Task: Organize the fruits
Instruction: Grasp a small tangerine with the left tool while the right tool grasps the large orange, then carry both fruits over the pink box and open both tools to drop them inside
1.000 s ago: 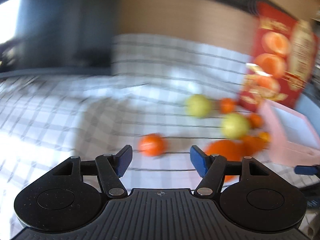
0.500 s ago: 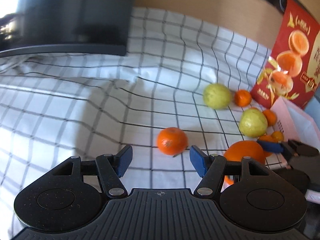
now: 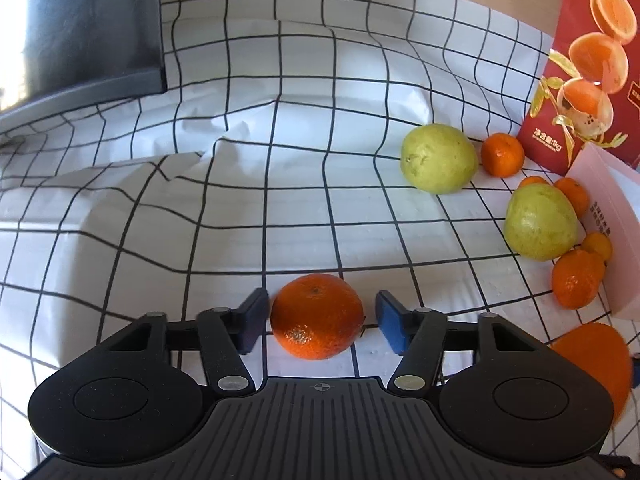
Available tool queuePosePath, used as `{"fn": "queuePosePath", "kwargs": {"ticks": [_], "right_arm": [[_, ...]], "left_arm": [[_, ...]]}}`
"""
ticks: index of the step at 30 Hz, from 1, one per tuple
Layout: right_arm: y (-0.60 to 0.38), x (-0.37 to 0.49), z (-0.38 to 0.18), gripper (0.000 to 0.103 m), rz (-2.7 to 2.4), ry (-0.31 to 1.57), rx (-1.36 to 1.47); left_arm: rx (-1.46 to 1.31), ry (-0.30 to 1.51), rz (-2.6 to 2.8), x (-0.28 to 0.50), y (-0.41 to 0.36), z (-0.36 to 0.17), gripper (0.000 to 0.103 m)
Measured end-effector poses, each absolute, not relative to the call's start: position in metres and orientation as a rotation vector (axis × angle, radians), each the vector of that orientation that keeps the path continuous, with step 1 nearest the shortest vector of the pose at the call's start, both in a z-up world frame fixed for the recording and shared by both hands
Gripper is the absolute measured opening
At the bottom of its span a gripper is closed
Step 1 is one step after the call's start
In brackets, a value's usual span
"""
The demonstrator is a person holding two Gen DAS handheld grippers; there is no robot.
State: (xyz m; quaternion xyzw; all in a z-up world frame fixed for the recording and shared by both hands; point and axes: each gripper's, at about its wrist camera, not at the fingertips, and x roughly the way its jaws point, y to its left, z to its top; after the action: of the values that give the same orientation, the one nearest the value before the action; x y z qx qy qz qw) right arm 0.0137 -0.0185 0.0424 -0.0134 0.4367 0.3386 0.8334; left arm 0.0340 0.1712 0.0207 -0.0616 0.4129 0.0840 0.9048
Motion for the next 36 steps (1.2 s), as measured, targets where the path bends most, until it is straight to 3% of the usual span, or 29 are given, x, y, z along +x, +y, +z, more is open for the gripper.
{"fn": "queuePosePath", "kwargs": {"ticks": [1,22,27,36], "right_arm": [[-0.02,0.011,0.043,0.079,0.711,0.929,-0.032],[-0.103,-0.042,0.046,0.078,0.56,0.975,-0.034],[-0.122,-0.05,0.053,0.087,0.505,0.907,-0.014],[-0.147,-0.057,0.053,0.094,0.487,0.892,0.053]], "left_arm": [[-0.117,0.85,0.18,0.034,0.17,0.021,0.051],[-0.142,0.881,-0.072,-0.051,0.061,0.025,0.051],[-0.198,0.886,-0.087,-0.057,0.061,0.029,0.051],[-0.252,0.877,-0.076,-0.064,0.061,0.036,0.051]]}}
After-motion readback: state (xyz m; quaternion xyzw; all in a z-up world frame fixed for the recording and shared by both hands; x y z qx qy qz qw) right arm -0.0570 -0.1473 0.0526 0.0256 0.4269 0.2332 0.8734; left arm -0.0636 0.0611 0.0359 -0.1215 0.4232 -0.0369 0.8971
